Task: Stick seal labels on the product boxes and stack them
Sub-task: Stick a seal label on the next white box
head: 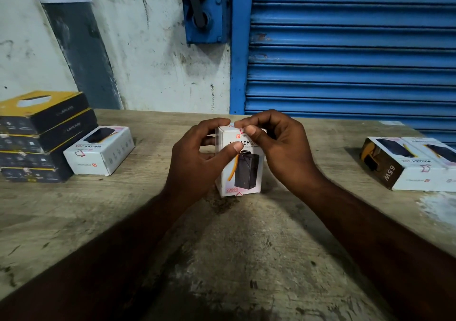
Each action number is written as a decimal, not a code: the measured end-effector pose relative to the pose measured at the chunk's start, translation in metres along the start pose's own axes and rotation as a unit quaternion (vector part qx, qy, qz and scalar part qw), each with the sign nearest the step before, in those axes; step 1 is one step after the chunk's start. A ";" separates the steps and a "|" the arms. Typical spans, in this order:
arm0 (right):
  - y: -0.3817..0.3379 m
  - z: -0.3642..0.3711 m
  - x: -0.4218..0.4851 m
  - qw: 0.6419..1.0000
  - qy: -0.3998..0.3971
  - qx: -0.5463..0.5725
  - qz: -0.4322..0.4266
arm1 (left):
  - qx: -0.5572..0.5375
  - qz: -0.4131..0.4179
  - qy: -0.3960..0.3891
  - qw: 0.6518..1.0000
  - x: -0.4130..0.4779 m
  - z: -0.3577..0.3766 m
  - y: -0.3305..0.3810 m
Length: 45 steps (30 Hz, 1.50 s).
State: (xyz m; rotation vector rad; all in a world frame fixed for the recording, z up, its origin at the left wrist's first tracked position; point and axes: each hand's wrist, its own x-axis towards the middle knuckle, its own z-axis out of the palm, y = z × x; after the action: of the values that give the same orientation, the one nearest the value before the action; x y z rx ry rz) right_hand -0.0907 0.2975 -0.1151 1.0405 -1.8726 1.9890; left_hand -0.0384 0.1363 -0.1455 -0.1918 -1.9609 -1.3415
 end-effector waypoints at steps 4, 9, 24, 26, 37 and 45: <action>-0.002 0.000 0.000 1.000 0.001 0.009 0.017 | 0.000 -0.004 0.000 1.000 0.000 0.000 0.000; -0.003 0.000 0.001 0.999 -0.007 0.020 0.029 | 0.002 -0.004 0.000 1.000 -0.001 0.000 0.000; -0.012 -0.005 0.007 0.999 -0.010 0.033 0.011 | -0.022 -0.023 -0.006 0.999 0.001 -0.002 0.002; -0.013 -0.006 0.007 1.000 -0.011 0.028 0.005 | -0.022 -0.018 -0.010 1.000 0.001 -0.003 0.002; -0.014 -0.007 0.007 0.999 -0.036 0.013 0.005 | -0.032 -0.017 -0.020 0.999 0.001 -0.004 0.003; -0.013 -0.007 0.008 0.999 -0.025 0.020 0.031 | -0.023 -0.013 -0.021 0.999 0.001 -0.005 0.001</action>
State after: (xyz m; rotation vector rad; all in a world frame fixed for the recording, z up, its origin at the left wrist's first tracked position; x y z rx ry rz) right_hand -0.0907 0.3035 -0.0997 1.0661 -1.9197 2.0618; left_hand -0.0363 0.1325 -0.1430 -0.2189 -1.9755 -1.4110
